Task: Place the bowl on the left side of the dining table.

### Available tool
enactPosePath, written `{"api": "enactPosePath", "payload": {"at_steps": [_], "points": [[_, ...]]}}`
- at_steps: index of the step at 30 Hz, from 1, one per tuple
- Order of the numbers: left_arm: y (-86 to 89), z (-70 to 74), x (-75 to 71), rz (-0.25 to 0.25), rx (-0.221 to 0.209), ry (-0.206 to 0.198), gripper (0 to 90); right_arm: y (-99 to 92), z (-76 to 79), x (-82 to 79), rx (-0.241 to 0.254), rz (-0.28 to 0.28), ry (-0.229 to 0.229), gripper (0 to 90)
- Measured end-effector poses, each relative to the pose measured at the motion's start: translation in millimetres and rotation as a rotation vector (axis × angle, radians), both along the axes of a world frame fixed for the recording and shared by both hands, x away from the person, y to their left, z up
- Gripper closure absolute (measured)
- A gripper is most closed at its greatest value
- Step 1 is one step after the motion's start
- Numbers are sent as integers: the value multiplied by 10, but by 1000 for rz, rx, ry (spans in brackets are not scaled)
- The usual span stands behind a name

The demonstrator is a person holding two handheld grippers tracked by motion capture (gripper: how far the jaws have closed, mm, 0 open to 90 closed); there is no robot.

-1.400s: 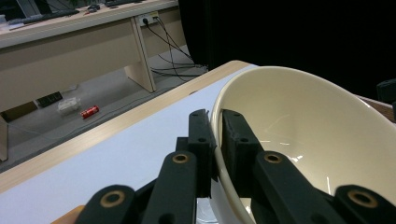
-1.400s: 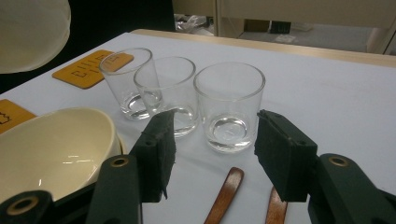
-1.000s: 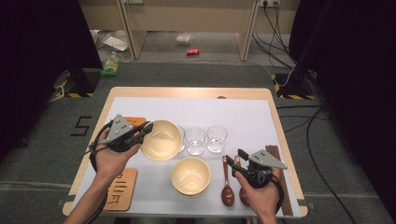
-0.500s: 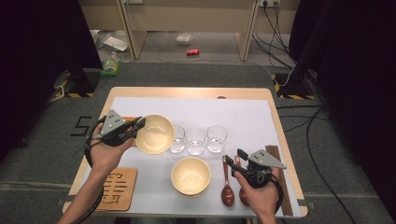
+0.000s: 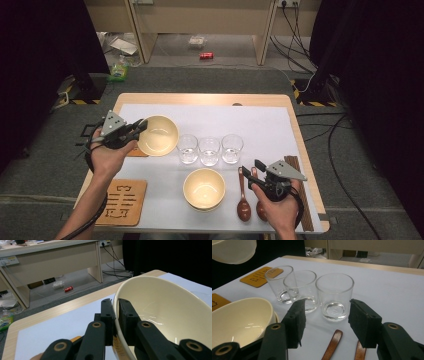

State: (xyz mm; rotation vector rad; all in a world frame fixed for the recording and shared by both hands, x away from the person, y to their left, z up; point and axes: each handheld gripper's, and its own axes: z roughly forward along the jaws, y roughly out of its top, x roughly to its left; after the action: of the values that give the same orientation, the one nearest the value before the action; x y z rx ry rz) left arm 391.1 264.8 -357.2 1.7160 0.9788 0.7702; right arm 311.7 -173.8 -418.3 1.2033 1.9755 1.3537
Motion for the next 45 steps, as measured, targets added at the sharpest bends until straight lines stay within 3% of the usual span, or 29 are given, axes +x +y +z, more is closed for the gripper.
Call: {"api": "enactPosePath", "payload": {"at_steps": [20,32,45], "points": [[321,-44,302,104,-24,26,823,7,-20,3,1,2,9,473],[536,-290,530,189,-25,61,823,24,-52,13,1,6,14,473],[756,-701,785,297,-3,136,822,26,-76,20,3,7,24,473]]}}
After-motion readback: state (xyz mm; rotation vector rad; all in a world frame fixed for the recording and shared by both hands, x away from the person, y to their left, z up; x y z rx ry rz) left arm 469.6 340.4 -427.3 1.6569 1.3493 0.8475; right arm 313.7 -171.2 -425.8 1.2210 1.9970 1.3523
